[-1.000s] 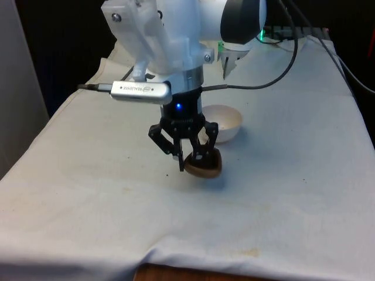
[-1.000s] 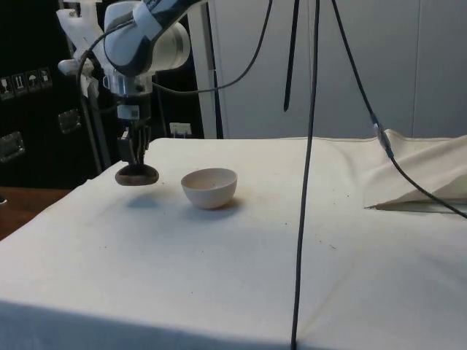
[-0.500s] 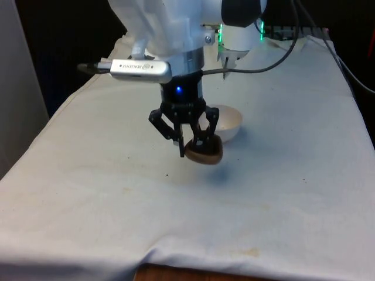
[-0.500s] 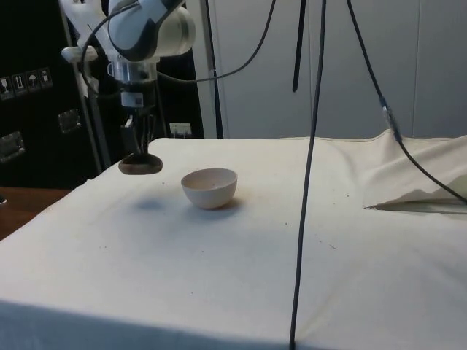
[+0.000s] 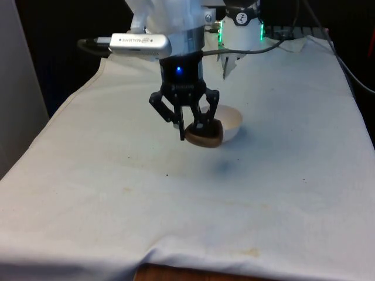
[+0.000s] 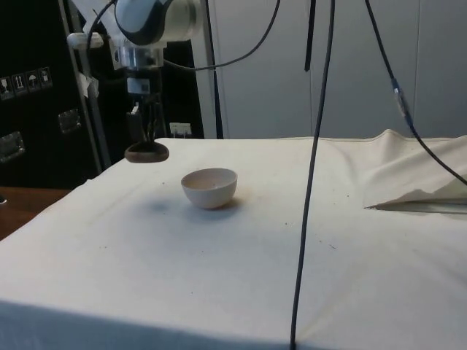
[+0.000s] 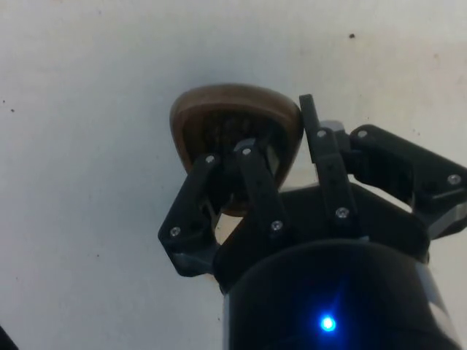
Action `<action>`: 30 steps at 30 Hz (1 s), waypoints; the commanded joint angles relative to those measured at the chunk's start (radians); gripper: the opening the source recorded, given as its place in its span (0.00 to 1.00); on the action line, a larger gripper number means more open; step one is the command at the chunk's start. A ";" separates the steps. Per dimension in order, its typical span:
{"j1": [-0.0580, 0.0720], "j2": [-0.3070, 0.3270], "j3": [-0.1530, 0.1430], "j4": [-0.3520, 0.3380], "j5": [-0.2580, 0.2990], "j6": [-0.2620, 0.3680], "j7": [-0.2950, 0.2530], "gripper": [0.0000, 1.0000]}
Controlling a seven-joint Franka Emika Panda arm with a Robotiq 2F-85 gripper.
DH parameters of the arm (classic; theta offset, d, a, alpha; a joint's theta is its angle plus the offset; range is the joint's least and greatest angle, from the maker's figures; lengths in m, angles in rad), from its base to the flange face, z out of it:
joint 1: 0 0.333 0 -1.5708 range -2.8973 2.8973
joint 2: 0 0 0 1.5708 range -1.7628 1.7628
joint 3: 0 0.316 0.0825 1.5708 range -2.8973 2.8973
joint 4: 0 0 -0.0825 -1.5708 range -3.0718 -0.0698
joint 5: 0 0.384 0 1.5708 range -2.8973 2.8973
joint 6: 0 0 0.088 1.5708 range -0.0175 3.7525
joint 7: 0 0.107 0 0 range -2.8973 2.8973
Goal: Pour the coffee beans from the cup into the bowl.
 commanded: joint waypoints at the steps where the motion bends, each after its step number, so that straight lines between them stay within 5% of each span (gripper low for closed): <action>1: 0.004 -0.024 -0.005 -0.032 -0.003 0.022 0.002 0.06; 13: 0.003 -0.091 -0.004 -0.108 0.000 0.025 0.002 0.06; 22: 0.014 -0.142 -0.014 -0.173 -0.009 0.055 0.037 0.06; 23: 0.007 -0.133 -0.008 -0.159 -0.001 0.036 0.026 0.06; 30: 0.018 -0.182 -0.019 -0.217 -0.011 0.057 0.058 0.06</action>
